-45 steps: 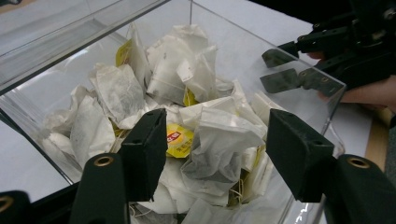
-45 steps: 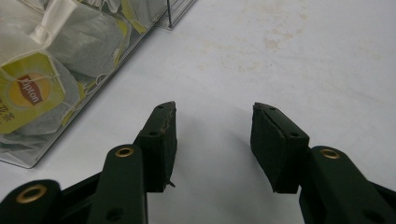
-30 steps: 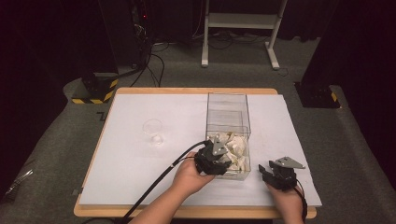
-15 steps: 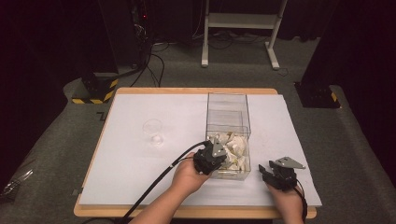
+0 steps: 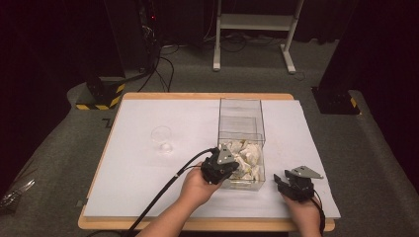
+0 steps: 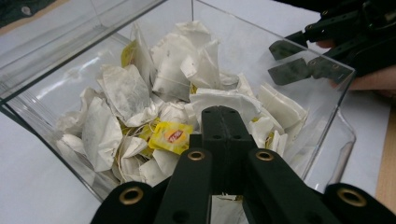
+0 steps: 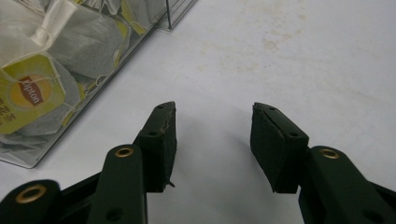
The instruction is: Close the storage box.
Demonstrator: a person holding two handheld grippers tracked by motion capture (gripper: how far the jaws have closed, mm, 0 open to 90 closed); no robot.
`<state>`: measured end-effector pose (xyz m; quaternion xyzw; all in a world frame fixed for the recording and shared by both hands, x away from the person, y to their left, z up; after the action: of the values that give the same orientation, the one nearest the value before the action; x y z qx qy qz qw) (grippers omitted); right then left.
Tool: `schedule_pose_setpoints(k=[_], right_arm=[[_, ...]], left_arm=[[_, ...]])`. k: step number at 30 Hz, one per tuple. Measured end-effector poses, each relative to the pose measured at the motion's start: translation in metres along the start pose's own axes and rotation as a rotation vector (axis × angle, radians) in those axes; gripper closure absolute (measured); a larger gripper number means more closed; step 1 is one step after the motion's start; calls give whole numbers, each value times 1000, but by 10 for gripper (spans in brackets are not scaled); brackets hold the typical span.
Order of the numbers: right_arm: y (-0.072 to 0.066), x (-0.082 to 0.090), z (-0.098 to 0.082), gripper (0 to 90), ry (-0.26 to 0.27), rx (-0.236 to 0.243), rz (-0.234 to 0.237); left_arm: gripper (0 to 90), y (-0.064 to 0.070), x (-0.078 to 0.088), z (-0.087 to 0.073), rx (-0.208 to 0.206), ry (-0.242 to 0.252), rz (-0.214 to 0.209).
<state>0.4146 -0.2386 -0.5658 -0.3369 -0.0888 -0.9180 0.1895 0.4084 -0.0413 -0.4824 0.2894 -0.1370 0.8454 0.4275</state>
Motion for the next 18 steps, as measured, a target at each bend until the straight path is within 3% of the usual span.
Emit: schedule_pose_setpoints(k=[10,18], right_arm=[[0,0,0,514,-2,4,-5],[0,0,0,514,-2,10,-6]], left_arm=[[900,-4,15,5,6,51,-12],[900,-10,27,11,44,111,-22]])
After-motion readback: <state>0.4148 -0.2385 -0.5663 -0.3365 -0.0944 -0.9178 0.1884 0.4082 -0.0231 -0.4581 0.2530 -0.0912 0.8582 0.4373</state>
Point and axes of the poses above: each handheld gripper's, and its own axes: x roughly backward along the jaws, z roughly out of its top, y roughly to its right, the point moved 10 cm from there along -x, roughly forward along the jaws, and after that the axes turned 2 degrees about x, right-handed, at the moved point
